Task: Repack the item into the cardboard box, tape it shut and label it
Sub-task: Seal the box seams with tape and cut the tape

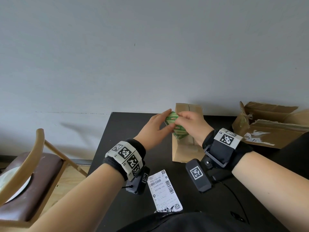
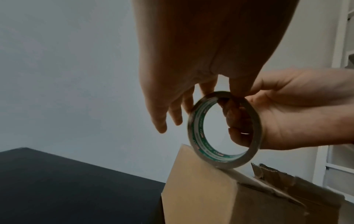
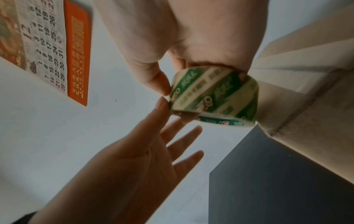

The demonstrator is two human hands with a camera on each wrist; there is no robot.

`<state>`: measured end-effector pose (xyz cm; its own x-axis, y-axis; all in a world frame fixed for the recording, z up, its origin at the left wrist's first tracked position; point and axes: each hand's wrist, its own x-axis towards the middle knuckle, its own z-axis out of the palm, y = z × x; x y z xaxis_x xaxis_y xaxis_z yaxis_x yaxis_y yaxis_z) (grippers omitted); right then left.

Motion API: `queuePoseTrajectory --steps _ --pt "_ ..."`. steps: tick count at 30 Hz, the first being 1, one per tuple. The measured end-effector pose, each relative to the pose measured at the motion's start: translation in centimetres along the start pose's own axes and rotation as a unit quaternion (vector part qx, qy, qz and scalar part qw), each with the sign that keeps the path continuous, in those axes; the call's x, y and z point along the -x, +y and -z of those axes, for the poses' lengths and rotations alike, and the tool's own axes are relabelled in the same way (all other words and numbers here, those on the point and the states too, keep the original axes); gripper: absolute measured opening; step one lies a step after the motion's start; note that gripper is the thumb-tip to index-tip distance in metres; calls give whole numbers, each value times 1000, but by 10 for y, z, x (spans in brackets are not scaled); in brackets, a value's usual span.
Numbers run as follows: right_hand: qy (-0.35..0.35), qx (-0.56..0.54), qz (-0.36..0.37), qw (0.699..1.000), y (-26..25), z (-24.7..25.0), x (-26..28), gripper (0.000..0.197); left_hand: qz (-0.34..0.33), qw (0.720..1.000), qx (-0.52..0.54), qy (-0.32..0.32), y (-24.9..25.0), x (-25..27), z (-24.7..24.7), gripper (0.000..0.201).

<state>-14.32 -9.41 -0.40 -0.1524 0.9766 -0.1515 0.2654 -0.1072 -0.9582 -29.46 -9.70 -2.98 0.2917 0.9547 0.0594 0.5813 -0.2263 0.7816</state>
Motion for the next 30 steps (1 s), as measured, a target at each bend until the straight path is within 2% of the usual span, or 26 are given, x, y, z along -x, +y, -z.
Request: queuePoseTrajectory --steps 2,6,11,15,19,24,28,30 --pt "-21 -26 3 999 0 1 2 17 5 1000 12 11 -2 -1 -1 56" --pt "-82 -32 17 996 1 2 2 31 34 996 79 4 -2 -4 -1 55" --pt "-122 -29 22 992 4 4 1 49 48 995 87 -3 -6 -5 1 78" --pt "-120 -16 22 992 7 5 1 62 51 996 66 2 -5 -3 3 54" --pt "-126 -53 17 990 6 6 0 59 60 992 106 11 -3 -3 4 52" --pt "-113 -61 18 992 9 1 -1 53 84 983 161 6 -3 -1 4 74" --pt "-80 1 40 996 8 -2 0 33 102 983 145 47 1 0 8 64" --pt "-76 21 37 996 8 -2 0 33 115 981 149 53 0 0 10 62"
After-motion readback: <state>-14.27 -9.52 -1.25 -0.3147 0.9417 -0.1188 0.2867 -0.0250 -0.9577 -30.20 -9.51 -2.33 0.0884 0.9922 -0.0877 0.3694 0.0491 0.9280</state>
